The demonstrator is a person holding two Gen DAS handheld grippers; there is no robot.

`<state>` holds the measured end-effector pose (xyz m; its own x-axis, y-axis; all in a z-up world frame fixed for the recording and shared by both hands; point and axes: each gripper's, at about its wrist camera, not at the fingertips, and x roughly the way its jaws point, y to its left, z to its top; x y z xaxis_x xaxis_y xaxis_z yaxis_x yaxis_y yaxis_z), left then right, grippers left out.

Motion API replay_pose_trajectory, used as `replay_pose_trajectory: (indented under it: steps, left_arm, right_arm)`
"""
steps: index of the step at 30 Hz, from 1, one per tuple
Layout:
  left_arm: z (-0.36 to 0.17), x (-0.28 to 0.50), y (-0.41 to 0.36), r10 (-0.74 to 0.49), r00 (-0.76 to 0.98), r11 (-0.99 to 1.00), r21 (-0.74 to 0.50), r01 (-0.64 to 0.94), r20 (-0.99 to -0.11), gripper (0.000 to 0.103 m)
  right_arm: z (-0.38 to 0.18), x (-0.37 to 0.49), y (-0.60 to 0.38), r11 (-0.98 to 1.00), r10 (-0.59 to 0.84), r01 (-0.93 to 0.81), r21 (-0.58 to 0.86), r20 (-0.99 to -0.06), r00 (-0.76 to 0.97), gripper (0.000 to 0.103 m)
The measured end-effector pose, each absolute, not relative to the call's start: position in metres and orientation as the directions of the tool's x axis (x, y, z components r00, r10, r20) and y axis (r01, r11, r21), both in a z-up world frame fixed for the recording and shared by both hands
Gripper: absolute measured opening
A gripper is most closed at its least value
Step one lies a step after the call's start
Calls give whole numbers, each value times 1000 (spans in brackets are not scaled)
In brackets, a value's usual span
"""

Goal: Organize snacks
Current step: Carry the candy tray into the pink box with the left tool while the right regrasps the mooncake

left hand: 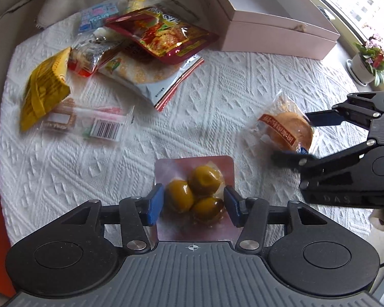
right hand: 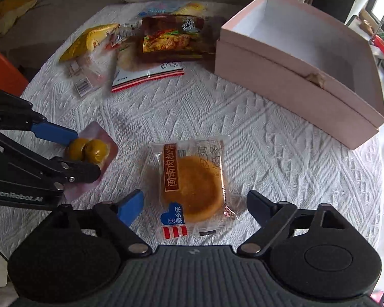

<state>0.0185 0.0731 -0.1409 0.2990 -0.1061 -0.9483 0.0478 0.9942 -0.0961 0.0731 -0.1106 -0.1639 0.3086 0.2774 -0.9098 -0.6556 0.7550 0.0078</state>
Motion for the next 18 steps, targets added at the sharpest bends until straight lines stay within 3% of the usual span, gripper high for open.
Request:
replay_pose_trajectory:
  steps: [2, 11, 18]
  left_arm:
    - [-139, 17, 72, -111, 295, 994, -101, 48, -949, 57]
    - [-81, 47, 38, -211, 382, 977, -186, 102, -899, 56]
    - [-28, 161, 15, -310, 556, 950, -274, 150, -771, 57]
  right_arm:
    - [-158, 71, -109, 738, 270, -675, -10, -912, 309, 55]
    - [-101, 54, -174, 842, 248, -538, 33, -910, 333, 54]
    - [-69, 65, -215, 908, 231, -415, 55, -893, 386, 54]
